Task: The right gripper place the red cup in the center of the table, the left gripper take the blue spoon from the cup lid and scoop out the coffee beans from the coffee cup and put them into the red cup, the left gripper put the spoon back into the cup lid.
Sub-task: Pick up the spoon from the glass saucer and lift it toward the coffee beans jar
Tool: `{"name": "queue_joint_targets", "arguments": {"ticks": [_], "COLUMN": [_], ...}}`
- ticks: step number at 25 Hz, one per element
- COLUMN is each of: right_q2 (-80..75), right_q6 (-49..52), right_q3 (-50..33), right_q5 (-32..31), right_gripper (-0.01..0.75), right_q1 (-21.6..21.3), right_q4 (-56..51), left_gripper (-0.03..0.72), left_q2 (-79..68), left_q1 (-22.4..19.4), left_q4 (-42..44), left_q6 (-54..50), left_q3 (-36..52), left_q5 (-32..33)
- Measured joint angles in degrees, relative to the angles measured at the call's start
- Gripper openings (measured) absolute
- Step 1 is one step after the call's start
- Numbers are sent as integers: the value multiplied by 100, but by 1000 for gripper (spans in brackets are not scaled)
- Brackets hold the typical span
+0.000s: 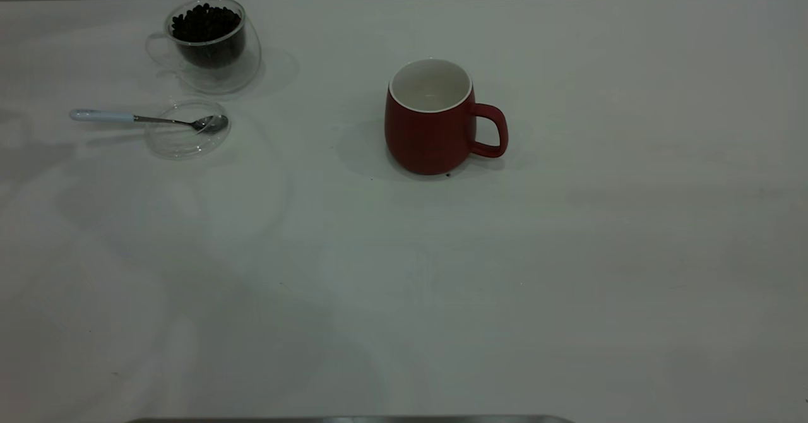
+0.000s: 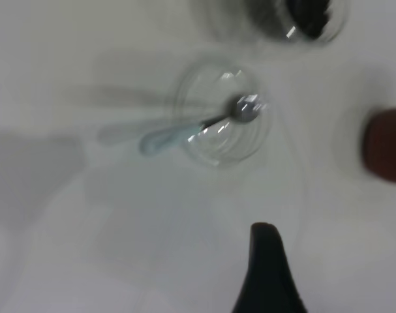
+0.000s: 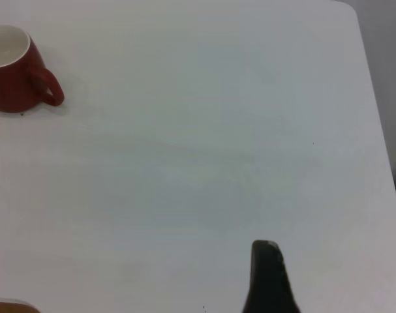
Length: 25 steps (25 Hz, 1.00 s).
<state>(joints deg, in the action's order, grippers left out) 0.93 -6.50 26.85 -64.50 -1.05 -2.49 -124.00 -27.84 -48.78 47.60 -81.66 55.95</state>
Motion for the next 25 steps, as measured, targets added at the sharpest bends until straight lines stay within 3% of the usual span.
{"name": "queue_joint_targets", "arguments": {"ticks": [18,25], "right_q2": [0,0], "right_q6": [0,0], "right_q3": [0,0], "right_q5": [0,-1], "right_gripper": [546,546], "right_q1": [0,0], "right_q4": [0,0], "left_gripper": [586,586], "left_q2": [-2149,-2600], "left_q1": [0,0], "left_q4": [-83,-751], "left_q6": [601,972], "left_q3": [-1125,-1327], "left_q5": [62,242]}}
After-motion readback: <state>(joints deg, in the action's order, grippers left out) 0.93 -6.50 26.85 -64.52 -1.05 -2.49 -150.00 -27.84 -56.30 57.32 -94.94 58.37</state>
